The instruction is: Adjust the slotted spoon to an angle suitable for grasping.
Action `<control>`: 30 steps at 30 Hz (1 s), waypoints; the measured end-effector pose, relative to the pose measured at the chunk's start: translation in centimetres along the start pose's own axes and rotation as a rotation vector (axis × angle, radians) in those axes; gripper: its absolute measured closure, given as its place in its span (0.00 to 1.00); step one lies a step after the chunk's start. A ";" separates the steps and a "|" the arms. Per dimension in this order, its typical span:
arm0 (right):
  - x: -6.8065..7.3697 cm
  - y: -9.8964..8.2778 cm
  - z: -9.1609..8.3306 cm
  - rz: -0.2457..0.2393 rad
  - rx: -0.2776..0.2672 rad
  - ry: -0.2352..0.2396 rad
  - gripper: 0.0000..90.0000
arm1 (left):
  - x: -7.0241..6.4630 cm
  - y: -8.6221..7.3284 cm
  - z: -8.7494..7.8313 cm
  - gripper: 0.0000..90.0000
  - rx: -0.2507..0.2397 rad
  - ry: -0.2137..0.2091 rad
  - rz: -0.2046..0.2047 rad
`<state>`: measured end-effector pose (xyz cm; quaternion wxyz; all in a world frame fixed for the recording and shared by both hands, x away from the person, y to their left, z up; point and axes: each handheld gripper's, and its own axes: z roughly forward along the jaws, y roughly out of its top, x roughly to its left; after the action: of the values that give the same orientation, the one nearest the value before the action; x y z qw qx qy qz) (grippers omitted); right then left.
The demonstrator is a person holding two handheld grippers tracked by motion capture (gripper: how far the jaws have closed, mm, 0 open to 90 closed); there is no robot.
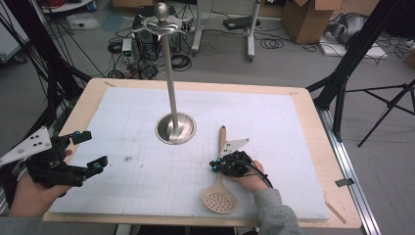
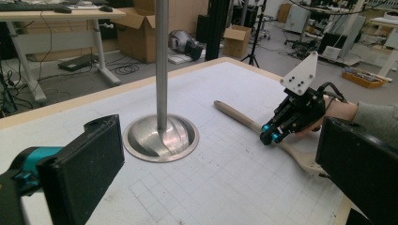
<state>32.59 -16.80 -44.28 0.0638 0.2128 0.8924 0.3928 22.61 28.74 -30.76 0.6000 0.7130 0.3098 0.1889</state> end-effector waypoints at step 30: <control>-1.7 -3.3 -3.8 0.015 0.011 0.015 1.00 | 0.0 0.0 -0.1 0.02 -0.005 -0.002 -0.003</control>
<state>31.94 -22.07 -44.15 0.0528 0.2170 0.8934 0.3900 22.59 28.83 -30.70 0.6023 0.7111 0.3099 0.1882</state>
